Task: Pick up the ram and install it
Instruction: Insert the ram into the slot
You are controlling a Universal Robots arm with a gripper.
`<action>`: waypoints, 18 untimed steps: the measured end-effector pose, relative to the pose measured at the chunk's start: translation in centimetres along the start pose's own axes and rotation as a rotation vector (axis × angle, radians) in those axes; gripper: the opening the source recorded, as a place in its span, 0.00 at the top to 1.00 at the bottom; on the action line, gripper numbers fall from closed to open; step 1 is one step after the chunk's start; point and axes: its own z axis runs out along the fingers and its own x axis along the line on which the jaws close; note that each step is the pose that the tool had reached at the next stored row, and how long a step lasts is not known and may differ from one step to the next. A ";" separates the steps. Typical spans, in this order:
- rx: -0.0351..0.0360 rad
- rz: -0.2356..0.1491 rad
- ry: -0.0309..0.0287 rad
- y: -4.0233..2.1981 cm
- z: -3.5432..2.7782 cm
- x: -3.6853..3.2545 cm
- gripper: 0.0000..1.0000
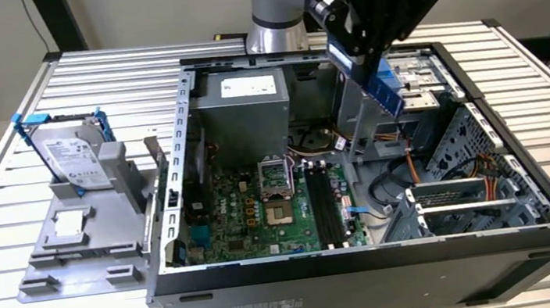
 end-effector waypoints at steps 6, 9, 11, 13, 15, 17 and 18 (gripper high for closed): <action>0.0021 0.080 -0.0004 -0.01 0.00 0.00 1.00; 0.0031 0.118 -0.0006 -0.01 0.00 0.00 1.00; 0.0038 0.144 -0.0007 -0.02 0.00 0.01 1.00; 0.0045 0.168 -0.0008 -0.03 -0.01 0.01 1.00; 0.0051 0.193 -0.0009 -0.04 0.00 0.01 1.00; 0.0056 0.216 -0.0011 -0.06 0.00 0.02 1.00; 0.0060 0.228 -0.0011 -0.07 0.00 0.02 1.00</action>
